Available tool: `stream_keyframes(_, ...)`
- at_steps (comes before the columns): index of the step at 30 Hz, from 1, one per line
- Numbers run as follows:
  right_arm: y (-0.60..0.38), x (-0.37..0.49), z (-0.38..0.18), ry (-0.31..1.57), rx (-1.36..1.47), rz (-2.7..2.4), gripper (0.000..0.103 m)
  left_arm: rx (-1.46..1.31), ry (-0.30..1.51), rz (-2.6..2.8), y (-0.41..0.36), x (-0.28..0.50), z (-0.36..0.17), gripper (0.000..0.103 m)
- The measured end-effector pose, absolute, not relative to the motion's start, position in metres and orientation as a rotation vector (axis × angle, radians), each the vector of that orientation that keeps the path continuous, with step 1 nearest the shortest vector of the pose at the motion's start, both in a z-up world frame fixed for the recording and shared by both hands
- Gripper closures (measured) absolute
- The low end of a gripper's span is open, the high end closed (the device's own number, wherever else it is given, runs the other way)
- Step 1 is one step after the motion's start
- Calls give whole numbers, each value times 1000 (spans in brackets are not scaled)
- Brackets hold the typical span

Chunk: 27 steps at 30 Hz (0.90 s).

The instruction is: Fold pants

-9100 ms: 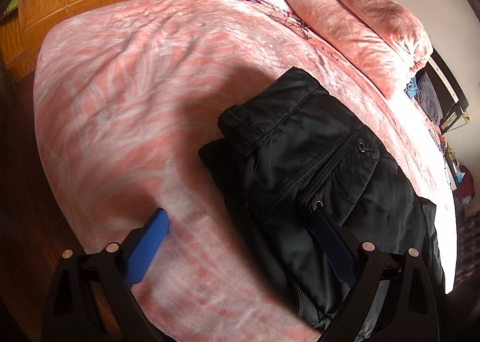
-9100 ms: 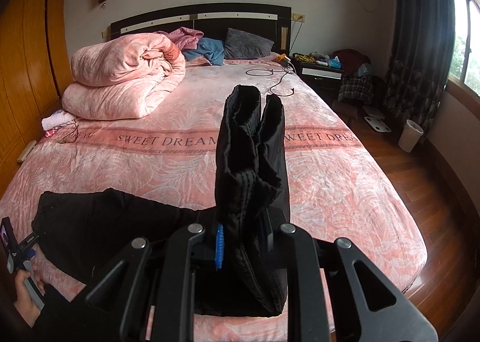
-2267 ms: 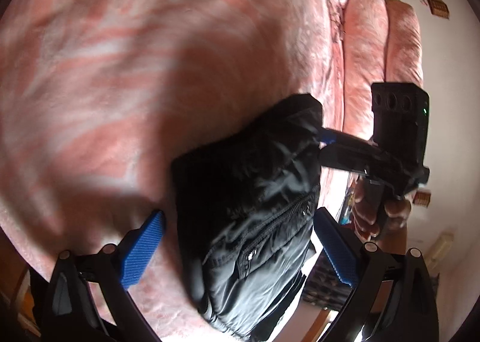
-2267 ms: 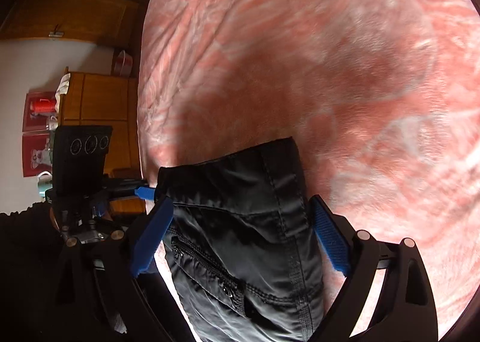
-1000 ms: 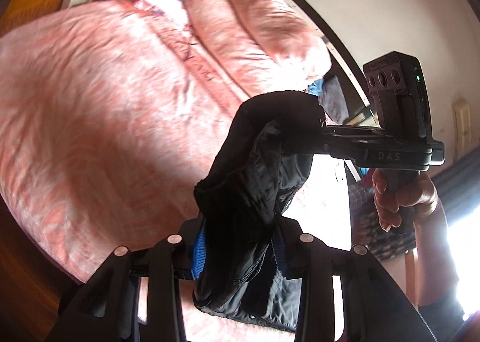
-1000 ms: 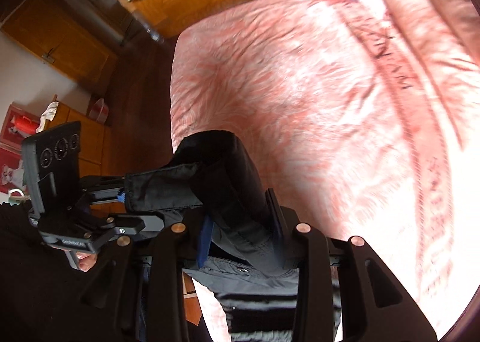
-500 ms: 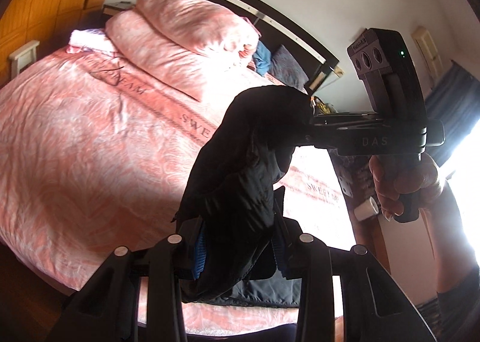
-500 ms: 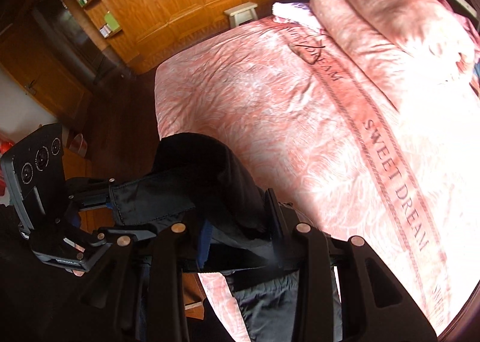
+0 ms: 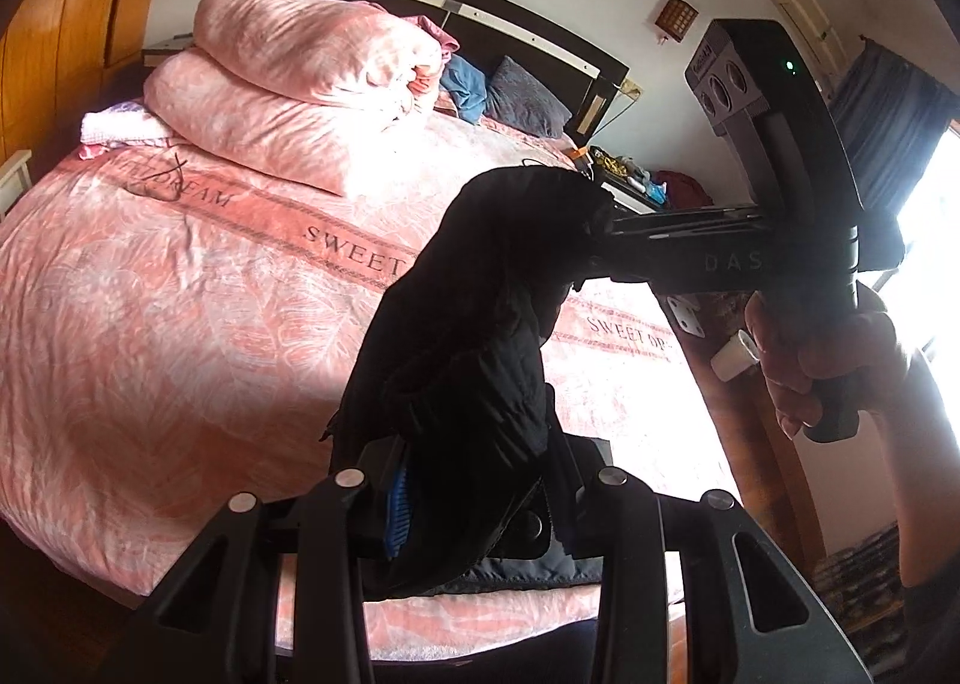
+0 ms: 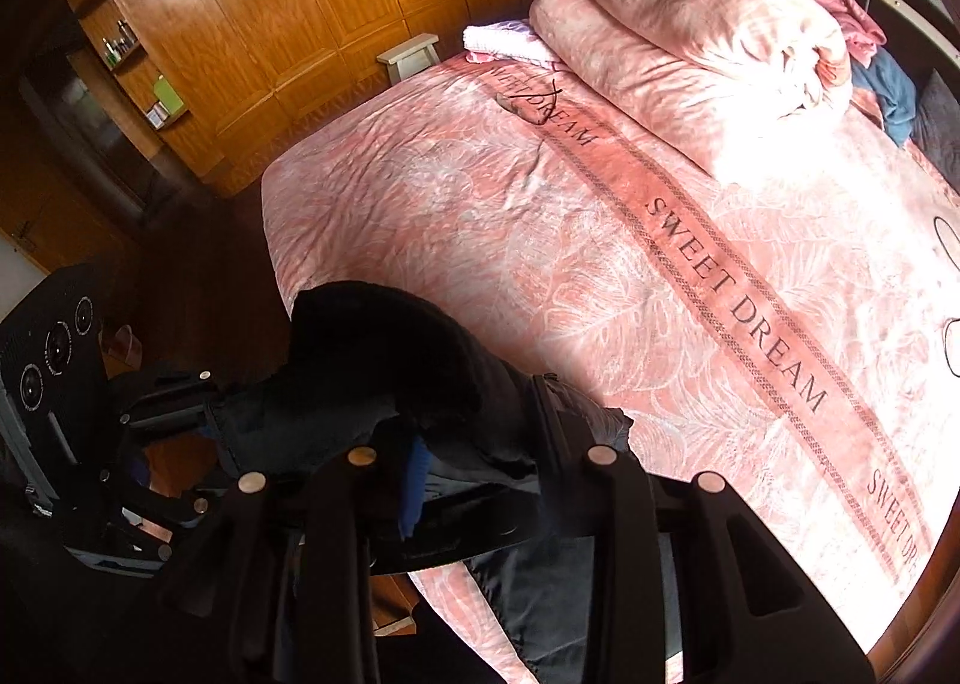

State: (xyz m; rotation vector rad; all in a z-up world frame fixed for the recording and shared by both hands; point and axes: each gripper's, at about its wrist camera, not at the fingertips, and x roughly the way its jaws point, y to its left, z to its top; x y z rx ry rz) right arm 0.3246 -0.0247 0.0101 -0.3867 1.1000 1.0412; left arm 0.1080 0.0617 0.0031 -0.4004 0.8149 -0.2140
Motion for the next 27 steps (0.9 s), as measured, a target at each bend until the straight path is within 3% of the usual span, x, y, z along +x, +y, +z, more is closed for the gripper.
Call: stream_keyframes(27,-132,326,-4,1086,-270,956,74,-214,862,-328,-45,117,3,67)
